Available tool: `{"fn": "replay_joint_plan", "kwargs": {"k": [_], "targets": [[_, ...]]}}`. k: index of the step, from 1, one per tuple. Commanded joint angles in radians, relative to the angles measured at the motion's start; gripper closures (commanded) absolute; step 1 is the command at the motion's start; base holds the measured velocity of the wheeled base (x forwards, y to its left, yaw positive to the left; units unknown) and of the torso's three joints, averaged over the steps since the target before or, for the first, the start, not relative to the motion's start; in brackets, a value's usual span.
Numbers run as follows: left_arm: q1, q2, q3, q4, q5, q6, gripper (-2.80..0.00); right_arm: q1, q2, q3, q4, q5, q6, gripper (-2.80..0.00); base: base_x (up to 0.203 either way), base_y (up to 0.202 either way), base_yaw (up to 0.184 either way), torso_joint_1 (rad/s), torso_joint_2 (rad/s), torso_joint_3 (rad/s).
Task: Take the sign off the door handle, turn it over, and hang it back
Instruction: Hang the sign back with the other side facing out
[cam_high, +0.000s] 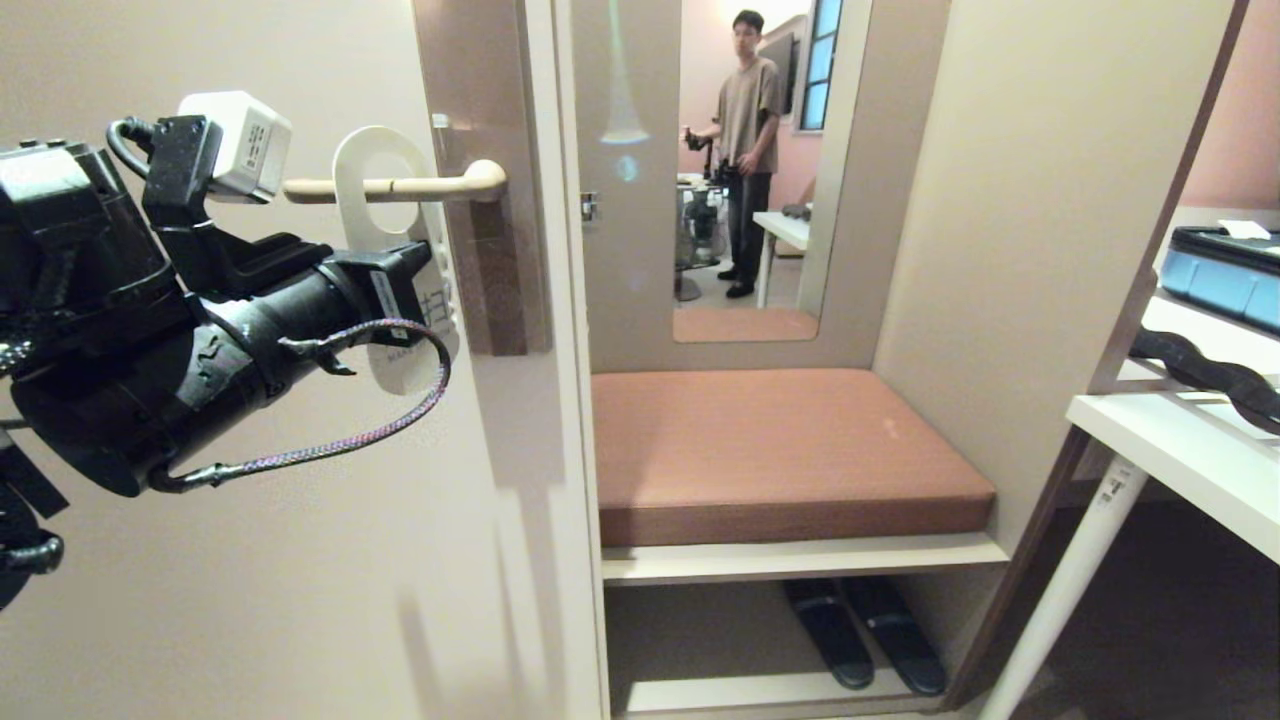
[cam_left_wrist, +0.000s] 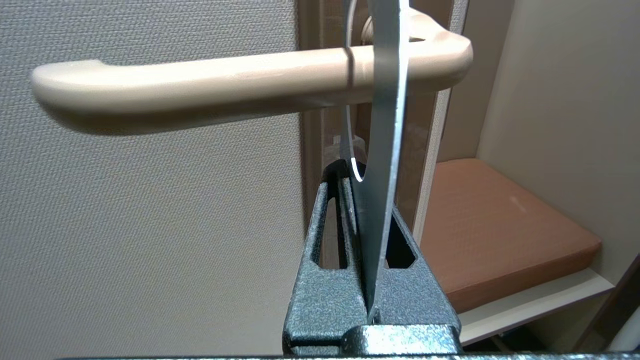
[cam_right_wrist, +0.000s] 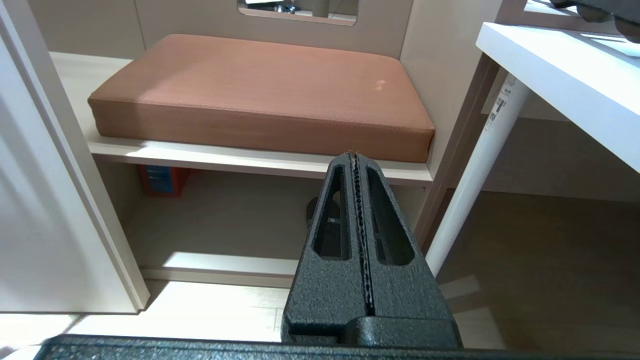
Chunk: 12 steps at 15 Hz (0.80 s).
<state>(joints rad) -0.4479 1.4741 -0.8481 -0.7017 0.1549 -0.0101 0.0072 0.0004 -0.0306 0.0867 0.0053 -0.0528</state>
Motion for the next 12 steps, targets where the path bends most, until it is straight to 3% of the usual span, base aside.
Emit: {"fn": "replay_joint_plan", "kwargs": {"k": [1, 12], "targets": [[-0.002, 0.009, -0.005, -0.002, 0.002, -0.001, 0.00, 0.000, 0.000, 0.000, 0.001, 0.001, -0.001, 0.00, 0.000, 0.000, 0.000, 0.000, 0.00, 0.000], [-0.037, 0.032, -0.054, -0.003, 0.002, 0.002, 0.00, 0.000, 0.000, 0.000, 0.001, 0.001, -0.001, 0.00, 0.000, 0.000, 0.000, 0.000, 0.00, 0.000]]}}
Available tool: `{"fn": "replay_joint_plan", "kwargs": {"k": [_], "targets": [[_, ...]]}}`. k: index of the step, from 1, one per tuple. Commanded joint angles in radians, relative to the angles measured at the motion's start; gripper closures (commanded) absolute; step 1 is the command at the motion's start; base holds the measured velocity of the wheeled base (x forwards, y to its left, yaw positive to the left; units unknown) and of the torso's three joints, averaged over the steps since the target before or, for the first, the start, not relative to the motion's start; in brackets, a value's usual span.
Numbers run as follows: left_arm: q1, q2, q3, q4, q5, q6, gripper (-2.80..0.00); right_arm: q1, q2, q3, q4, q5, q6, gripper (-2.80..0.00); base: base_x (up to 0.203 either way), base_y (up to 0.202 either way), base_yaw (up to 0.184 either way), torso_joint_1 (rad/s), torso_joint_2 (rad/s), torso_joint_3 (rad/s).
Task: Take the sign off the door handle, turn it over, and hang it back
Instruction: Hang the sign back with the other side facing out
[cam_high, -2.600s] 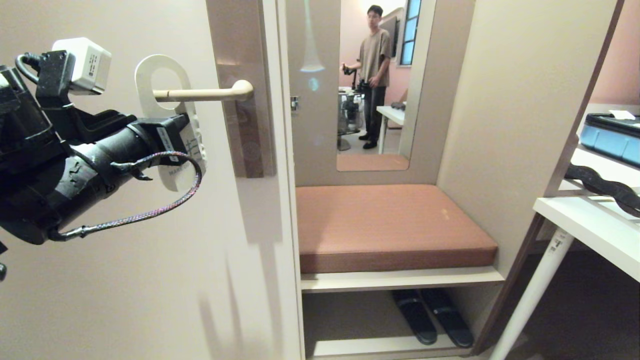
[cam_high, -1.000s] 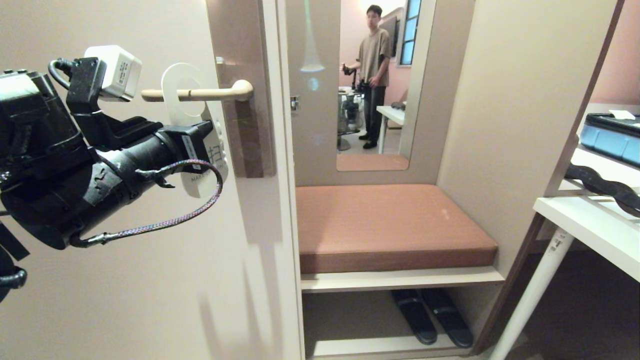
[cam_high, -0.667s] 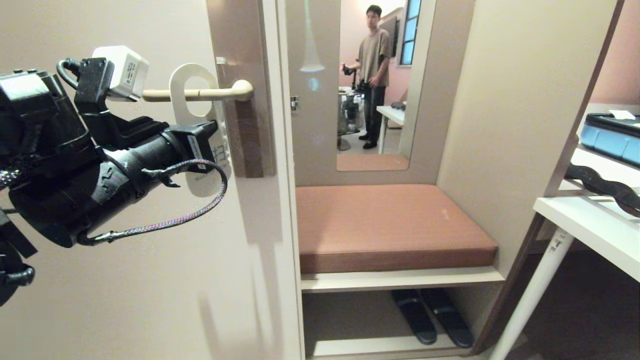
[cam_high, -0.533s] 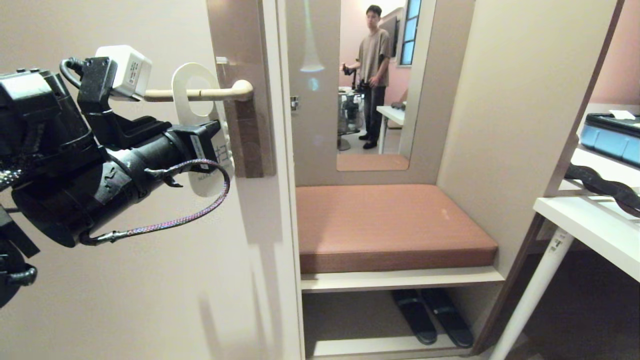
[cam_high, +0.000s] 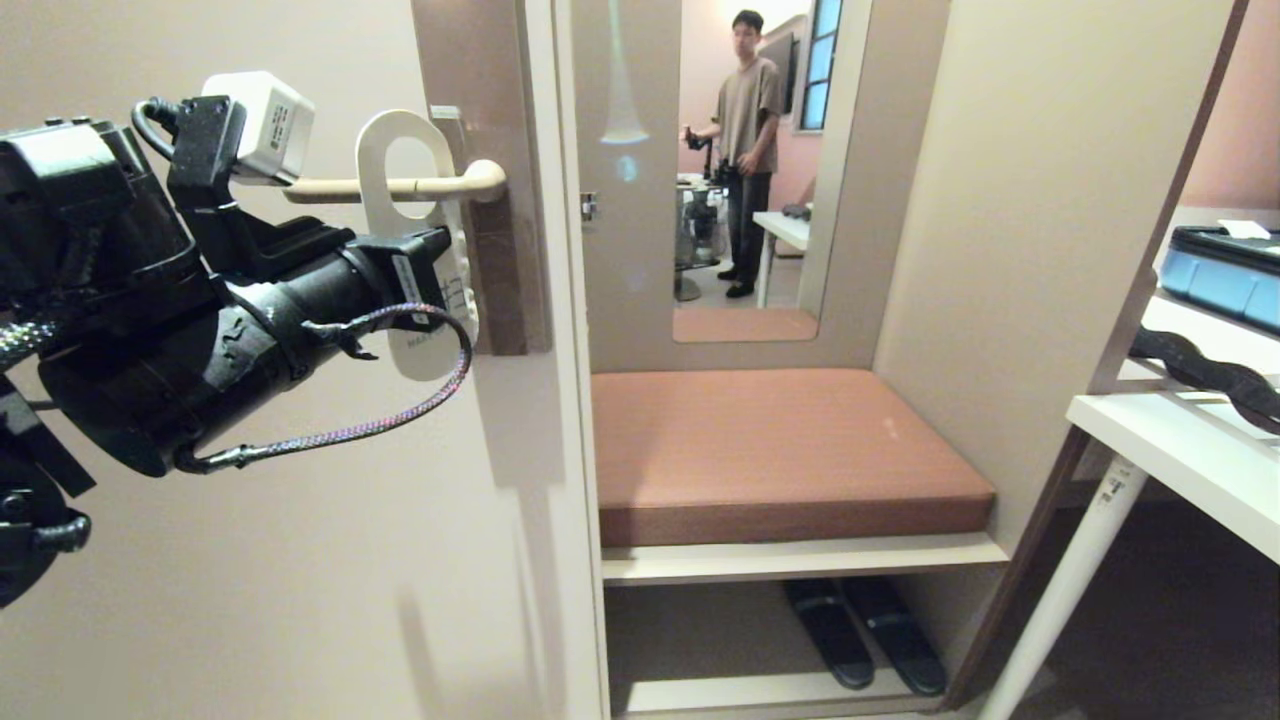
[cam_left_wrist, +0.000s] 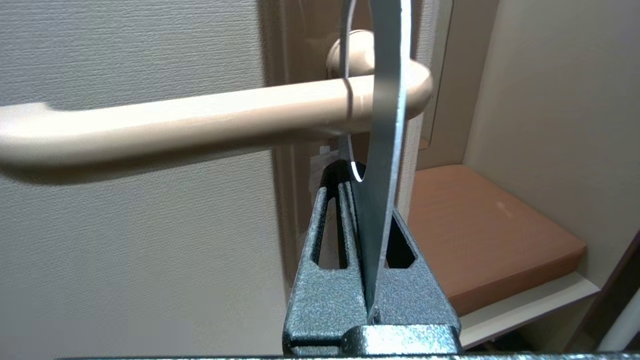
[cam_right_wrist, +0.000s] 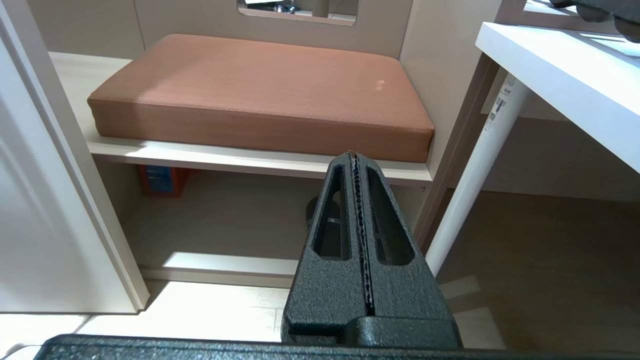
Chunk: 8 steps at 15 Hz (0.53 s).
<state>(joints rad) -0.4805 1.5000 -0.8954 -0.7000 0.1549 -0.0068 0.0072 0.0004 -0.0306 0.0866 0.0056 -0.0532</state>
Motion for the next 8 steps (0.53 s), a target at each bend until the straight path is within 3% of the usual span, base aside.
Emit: {"fn": "replay_joint_plan", "kwargs": {"k": [1, 8], "targets": [[-0.008, 0.005, -0.005, -0.004, 0.002, -0.001, 0.00, 0.000, 0.000, 0.000, 0.001, 0.001, 0.000, 0.00, 0.000, 0.000, 0.000, 0.000, 0.00, 0.000], [-0.013, 0.003, 0.001, -0.004, 0.003, -0.001, 0.00, 0.000, 0.000, 0.000, 0.001, 0.001, 0.000, 0.00, 0.000, 0.000, 0.000, 0.000, 0.00, 0.000]]}}
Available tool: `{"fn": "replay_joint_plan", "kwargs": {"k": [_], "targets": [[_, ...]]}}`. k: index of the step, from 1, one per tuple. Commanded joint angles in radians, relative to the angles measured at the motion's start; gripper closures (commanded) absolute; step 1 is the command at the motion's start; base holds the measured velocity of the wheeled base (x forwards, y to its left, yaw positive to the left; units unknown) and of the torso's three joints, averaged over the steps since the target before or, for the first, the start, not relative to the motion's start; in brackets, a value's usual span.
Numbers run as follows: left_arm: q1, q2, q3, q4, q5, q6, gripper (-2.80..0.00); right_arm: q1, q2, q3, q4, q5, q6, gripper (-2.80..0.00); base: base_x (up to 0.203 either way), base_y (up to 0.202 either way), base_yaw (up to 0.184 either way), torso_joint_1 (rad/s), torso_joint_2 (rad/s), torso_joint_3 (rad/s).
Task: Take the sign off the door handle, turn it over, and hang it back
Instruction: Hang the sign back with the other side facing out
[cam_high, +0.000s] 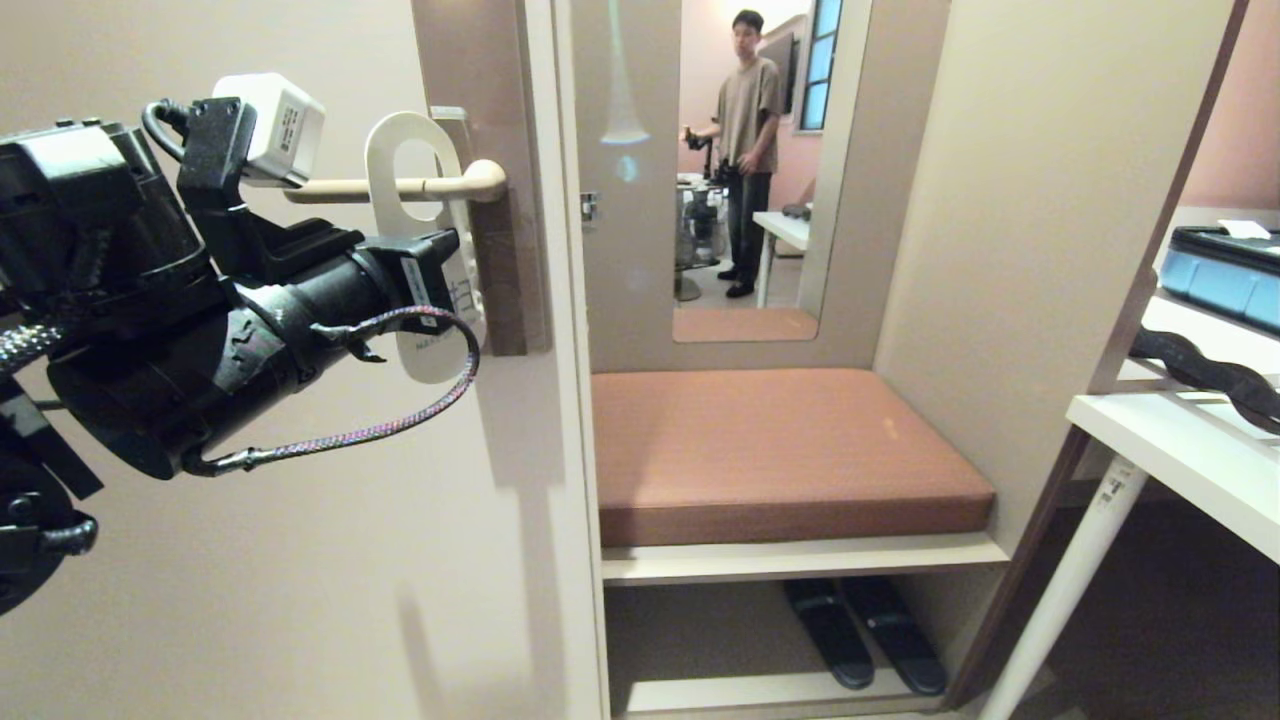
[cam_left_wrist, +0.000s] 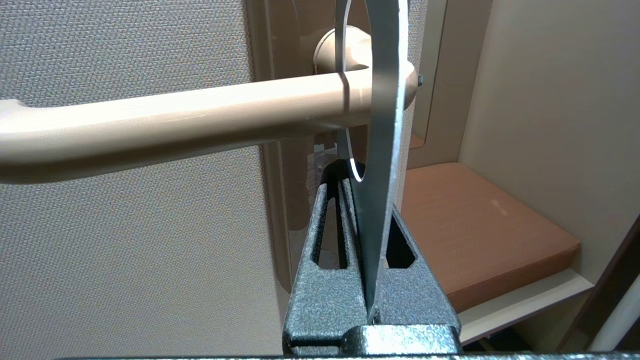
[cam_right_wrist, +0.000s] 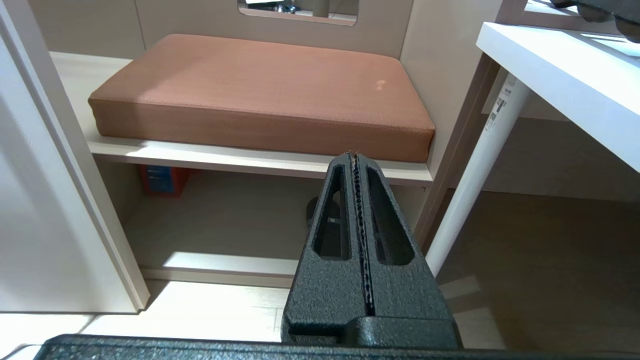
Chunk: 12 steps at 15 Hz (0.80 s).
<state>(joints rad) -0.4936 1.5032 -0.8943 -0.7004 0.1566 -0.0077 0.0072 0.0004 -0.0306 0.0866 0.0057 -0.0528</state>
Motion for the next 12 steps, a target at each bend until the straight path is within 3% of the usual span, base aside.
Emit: {"fn": "replay_joint_plan", "kwargs": {"k": [1, 2, 3, 12], "targets": [[0.000, -0.001, 0.001, -0.004, 0.001, 0.000, 0.00, 0.000, 0.000, 0.000, 0.001, 0.000, -0.001, 0.00, 0.000, 0.000, 0.000, 0.000, 0.00, 0.000], [0.000, -0.001, 0.005, -0.004, 0.001, 0.002, 0.00, 0.000, 0.000, 0.000, 0.001, 0.000, -0.001, 0.00, 0.000, 0.000, 0.000, 0.000, 0.00, 0.000], [0.000, -0.001, 0.011, -0.004, 0.001, 0.002, -2.80, 0.000, 0.000, 0.000, 0.001, 0.000, -0.001, 0.00, 0.000, 0.000, 0.000, 0.000, 0.00, 0.000], [0.000, -0.014, 0.028, -0.005, 0.001, -0.006, -2.80, 0.000, 0.000, 0.000, 0.001, 0.000, -0.001, 0.00, 0.000, 0.000, 0.000, 0.000, 0.00, 0.000]]}}
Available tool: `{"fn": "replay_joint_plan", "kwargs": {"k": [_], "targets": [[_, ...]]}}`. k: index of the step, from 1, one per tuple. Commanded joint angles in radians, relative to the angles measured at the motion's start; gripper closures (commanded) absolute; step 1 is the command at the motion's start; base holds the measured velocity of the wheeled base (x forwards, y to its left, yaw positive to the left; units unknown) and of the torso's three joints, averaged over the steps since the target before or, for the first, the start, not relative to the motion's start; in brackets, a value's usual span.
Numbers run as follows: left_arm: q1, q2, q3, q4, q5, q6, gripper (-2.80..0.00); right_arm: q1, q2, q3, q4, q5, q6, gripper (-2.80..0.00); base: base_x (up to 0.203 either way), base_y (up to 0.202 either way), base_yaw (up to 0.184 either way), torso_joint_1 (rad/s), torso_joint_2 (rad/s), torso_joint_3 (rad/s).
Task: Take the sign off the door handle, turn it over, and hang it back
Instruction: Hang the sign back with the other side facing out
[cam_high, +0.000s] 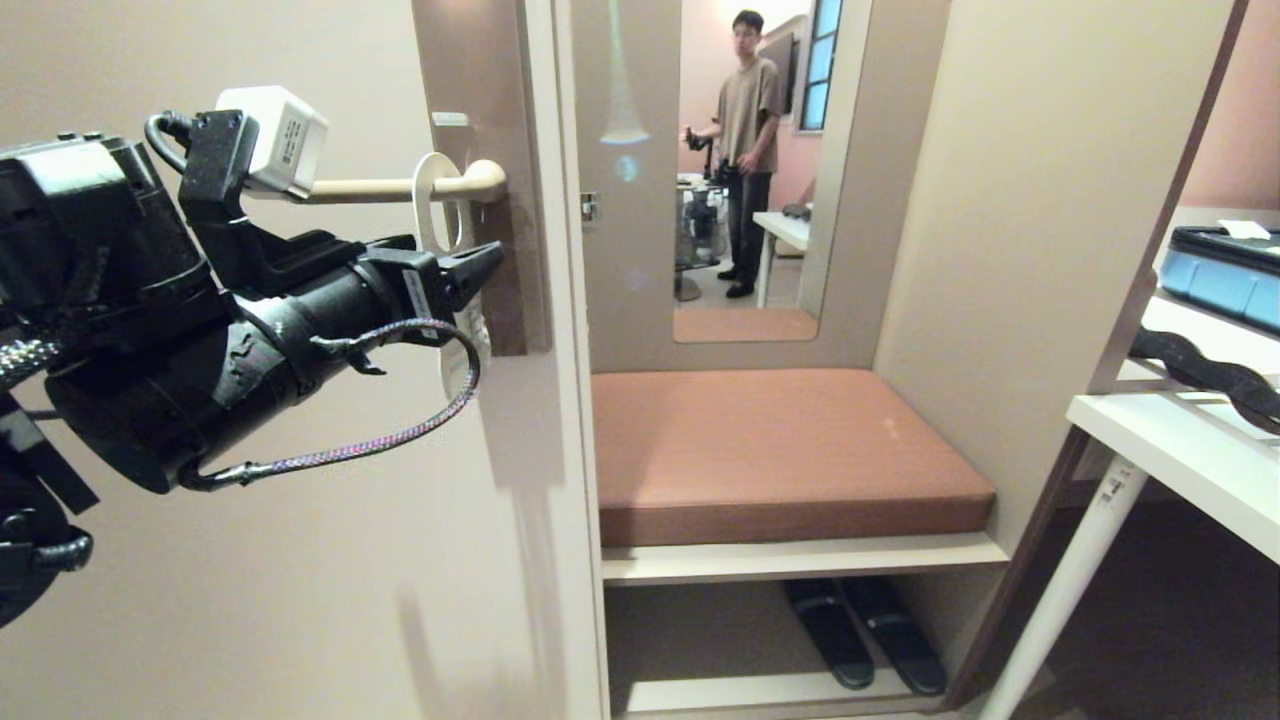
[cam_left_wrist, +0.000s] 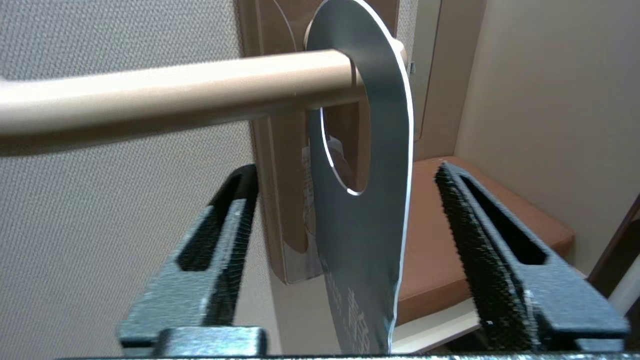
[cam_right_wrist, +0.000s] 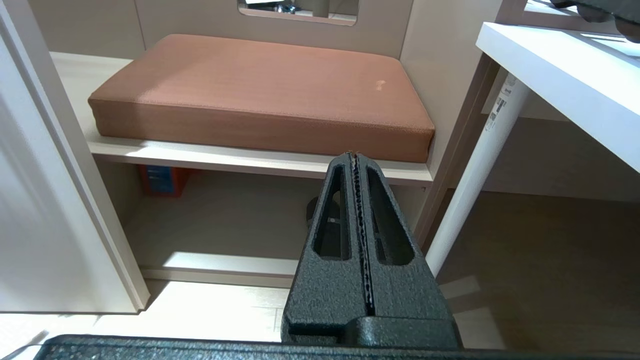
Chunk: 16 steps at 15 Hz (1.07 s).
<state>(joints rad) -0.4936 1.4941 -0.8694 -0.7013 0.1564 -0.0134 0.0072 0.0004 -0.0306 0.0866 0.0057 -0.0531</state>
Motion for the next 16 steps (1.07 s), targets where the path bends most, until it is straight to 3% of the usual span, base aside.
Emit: {"fn": "replay_joint_plan", "kwargs": {"k": [1, 9, 16], "targets": [[0.001, -0.016, 0.012, -0.004, 0.001, -0.001, -2.80, 0.000, 0.000, 0.000, 0.001, 0.000, -0.001, 0.00, 0.000, 0.000, 0.000, 0.000, 0.00, 0.000], [0.056, -0.178, 0.211, -0.004, 0.000, -0.007, -2.80, 0.000, 0.000, 0.000, 0.001, 0.000, -0.001, 0.00, 0.000, 0.000, 0.000, 0.000, 0.00, 0.000], [0.073, -0.196, 0.222, -0.004, -0.003, -0.002, -2.80, 0.000, 0.000, 0.000, 0.001, 0.000, -0.001, 0.00, 0.000, 0.000, 0.000, 0.000, 0.00, 0.000]]}}
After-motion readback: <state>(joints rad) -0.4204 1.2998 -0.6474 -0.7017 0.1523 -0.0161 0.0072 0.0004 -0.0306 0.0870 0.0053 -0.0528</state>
